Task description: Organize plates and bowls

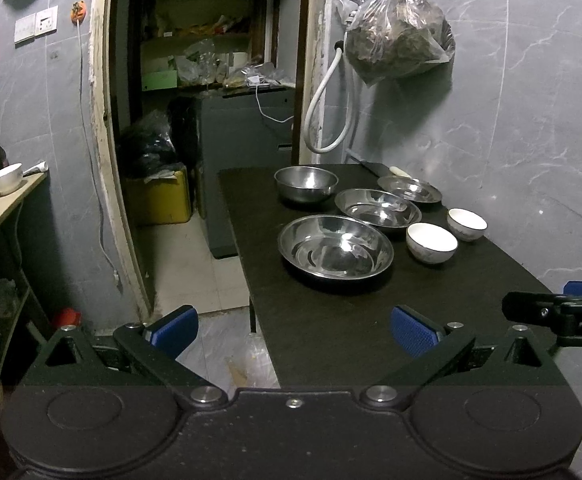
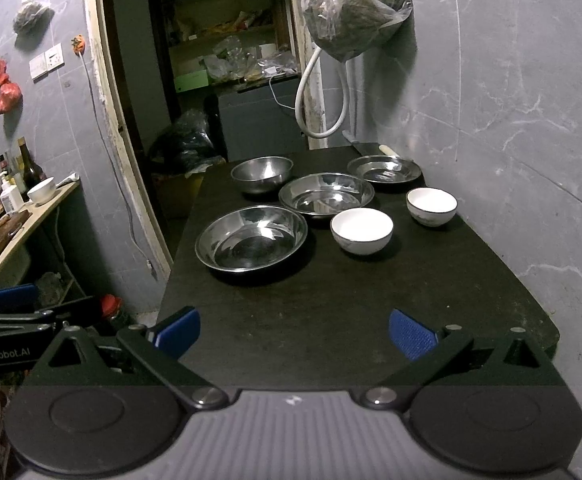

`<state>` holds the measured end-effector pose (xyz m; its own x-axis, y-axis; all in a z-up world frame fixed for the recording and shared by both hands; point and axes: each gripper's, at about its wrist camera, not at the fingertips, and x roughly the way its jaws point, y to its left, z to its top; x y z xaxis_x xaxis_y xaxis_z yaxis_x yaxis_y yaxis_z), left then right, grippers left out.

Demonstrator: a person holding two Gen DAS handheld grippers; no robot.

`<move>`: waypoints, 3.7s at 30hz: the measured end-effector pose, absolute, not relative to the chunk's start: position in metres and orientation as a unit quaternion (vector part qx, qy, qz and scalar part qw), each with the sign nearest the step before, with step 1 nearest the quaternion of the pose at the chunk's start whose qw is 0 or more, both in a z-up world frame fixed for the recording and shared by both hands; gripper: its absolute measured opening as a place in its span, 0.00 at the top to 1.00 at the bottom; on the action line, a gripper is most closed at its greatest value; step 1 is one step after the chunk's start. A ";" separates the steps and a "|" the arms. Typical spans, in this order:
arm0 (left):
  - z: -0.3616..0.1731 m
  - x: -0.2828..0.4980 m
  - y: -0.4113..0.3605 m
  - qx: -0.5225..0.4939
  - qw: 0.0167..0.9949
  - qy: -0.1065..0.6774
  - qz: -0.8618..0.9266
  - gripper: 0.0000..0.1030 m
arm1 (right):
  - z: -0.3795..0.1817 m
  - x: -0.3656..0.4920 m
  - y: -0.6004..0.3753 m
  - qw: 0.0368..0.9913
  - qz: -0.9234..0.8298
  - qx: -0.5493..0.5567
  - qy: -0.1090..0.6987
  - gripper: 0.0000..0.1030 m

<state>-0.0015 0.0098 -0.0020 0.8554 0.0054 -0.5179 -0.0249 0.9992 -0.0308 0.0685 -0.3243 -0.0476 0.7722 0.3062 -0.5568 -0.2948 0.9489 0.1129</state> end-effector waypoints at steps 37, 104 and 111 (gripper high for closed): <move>-0.011 0.006 0.012 -0.026 0.960 0.279 0.009 0.01 | -0.053 0.074 -0.322 0.940 0.160 0.003 0.303 0.00; -0.010 0.205 -0.010 -0.048 0.905 0.410 0.103 0.01 | -0.075 0.289 -0.326 0.887 0.161 -0.030 0.432 0.00; -0.013 0.243 0.023 -0.059 0.912 0.397 0.090 0.01 | -0.071 0.298 -0.305 0.897 0.148 -0.035 0.415 0.00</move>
